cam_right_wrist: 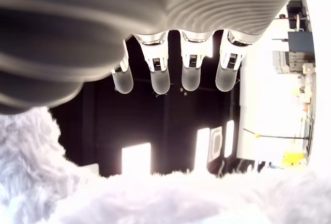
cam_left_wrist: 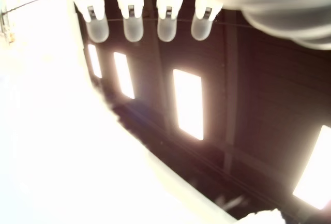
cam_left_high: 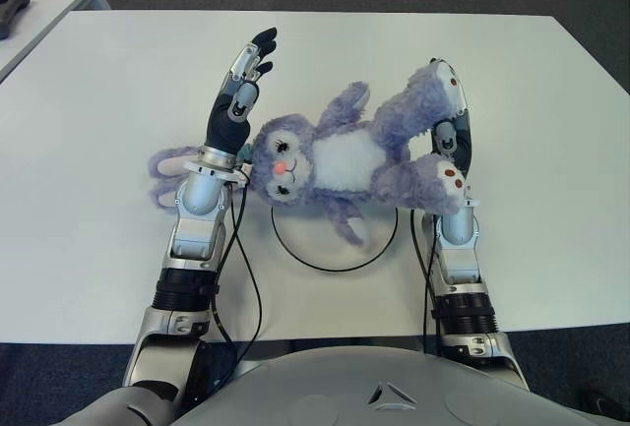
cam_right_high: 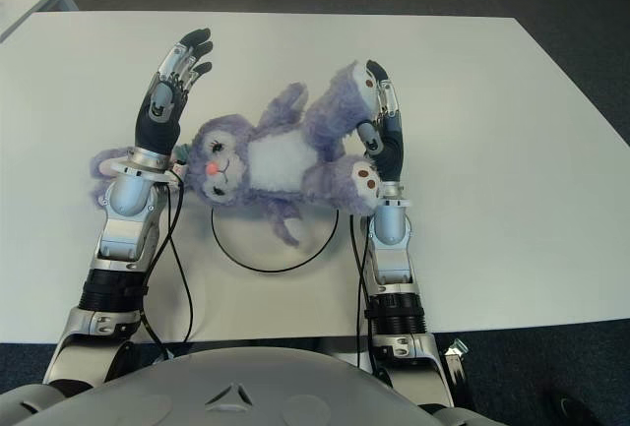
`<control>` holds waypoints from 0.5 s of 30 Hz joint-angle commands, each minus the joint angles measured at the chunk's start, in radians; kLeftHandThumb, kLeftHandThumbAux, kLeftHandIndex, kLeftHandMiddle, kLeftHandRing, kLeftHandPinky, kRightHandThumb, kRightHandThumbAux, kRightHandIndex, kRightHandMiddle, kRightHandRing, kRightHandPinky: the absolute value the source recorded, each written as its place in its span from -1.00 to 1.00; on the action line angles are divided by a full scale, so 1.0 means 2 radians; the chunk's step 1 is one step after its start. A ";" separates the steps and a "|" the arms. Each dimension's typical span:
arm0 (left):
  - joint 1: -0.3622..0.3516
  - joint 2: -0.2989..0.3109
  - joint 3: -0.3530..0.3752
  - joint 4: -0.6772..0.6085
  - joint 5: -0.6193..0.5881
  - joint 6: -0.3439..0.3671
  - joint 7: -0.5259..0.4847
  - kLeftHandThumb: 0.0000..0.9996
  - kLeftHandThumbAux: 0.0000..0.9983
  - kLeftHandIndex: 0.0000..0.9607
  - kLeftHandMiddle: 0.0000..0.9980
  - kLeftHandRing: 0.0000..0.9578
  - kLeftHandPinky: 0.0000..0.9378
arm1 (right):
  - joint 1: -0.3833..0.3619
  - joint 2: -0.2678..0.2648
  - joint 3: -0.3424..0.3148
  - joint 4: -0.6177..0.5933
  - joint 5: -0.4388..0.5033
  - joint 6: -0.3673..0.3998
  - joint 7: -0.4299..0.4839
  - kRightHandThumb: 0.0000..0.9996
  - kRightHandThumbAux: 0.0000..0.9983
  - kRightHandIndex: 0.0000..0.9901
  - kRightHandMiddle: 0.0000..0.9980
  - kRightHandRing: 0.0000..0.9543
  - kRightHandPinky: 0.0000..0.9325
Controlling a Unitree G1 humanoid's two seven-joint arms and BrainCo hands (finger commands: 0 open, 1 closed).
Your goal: Put the doll into the plate.
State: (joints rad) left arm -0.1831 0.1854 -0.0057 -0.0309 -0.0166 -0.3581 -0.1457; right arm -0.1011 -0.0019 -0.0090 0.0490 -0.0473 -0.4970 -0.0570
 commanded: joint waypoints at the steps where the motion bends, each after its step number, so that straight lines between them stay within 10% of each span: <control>1: -0.001 0.001 0.008 -0.006 -0.016 0.019 -0.009 -1.00 -0.81 -1.00 -1.00 -1.00 -1.00 | -0.026 -0.007 -0.011 -0.006 0.012 0.009 0.005 -1.00 -0.47 -1.00 -1.00 -1.00 -1.00; 15: -0.022 0.015 0.037 0.022 -0.038 0.019 -0.021 -0.99 -0.68 -1.00 -1.00 -1.00 -1.00 | -0.048 -0.009 -0.045 0.010 0.053 0.009 0.010 -1.00 -0.33 -1.00 -1.00 -1.00 -1.00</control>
State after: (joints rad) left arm -0.2173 0.2109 0.0640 -0.0134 -0.0878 -0.3200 -0.1701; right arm -0.1529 -0.0175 -0.0861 0.0444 0.0406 -0.4773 -0.0401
